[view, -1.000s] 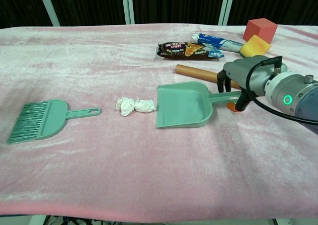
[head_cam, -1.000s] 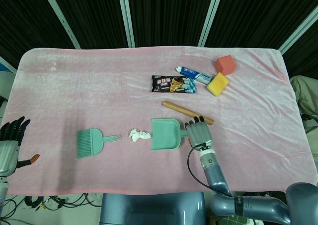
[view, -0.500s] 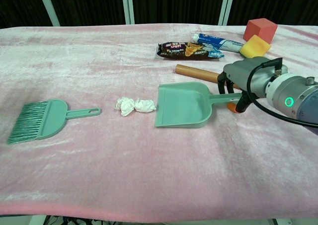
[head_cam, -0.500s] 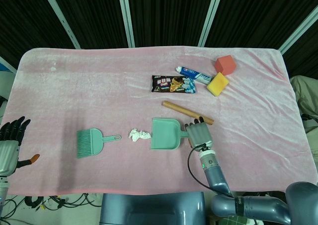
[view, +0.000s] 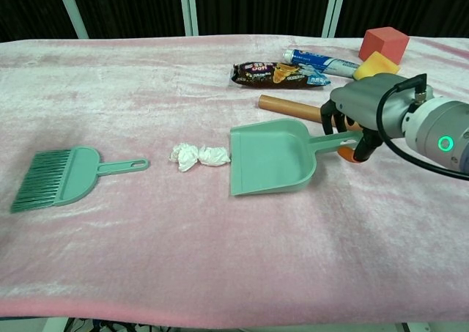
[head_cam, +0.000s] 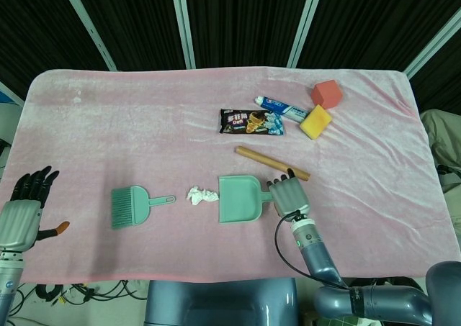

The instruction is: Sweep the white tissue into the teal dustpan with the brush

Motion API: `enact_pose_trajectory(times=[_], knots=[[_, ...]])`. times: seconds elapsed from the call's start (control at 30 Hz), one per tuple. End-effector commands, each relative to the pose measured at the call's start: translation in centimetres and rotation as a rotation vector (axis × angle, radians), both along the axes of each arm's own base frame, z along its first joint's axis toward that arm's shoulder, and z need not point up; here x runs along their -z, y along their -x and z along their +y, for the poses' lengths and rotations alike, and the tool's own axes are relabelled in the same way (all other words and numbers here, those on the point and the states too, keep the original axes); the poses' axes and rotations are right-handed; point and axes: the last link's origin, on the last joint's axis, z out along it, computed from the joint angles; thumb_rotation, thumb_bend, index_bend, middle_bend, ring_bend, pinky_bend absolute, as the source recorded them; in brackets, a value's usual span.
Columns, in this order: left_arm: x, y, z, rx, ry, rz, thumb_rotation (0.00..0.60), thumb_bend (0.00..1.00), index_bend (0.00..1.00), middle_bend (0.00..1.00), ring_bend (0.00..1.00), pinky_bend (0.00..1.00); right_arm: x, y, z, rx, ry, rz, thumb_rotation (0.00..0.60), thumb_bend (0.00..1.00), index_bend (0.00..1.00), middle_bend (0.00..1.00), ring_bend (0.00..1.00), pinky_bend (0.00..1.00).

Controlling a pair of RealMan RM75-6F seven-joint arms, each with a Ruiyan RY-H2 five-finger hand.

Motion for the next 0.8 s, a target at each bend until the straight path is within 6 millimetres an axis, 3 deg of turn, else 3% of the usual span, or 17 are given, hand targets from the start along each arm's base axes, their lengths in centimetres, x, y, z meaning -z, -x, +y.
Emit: enact_pose_trajectory(times=[0.03, 0.17, 0.33, 0.53, 0.8], knots=[[0.4, -1.1, 1.0, 0.013, 0.024, -0.003, 0.600, 0.01, 0.05, 0.00, 0.00, 0.04, -0.3, -0.1, 0.0, 0.002, -0.001, -0.007, 0.600, 0.50, 0.66, 0.57, 0.34, 0.17], [1.4, -2.3, 2.4, -0.004, 0.089, 0.018, 0.600, 0.06, 0.13, 0.06, 0.01, 0.08, -0.7, -0.3, -0.1, 0.000, -0.003, -0.011, 0.600, 0.50, 0.66, 0.57, 0.34, 0.17], [3.0, -4.0, 5.3, -0.041, 0.134, 0.018, 0.600, 0.09, 0.27, 0.24, 0.08, 0.16, -1.0, -0.5, 0.0, 0.006, -0.011, -0.014, 0.600, 0.50, 0.66, 0.57, 0.34, 0.17], [5.4, -6.0, 8.1, -0.082, 0.183, -0.006, 0.600, 0.11, 0.33, 0.32, 0.09, 0.17, -1.4, -0.9, -0.1, 0.004, -0.008, -0.018, 0.600, 0.50, 0.67, 0.57, 0.34, 0.17], [8.9, -8.5, 10.3, -0.094, 0.224, -0.003, 0.600, 0.15, 0.42, 0.38, 0.10, 0.17, -1.7, -0.7, -0.3, 0.012, -0.007, -0.010, 0.600, 0.50, 0.67, 0.57, 0.34, 0.17]])
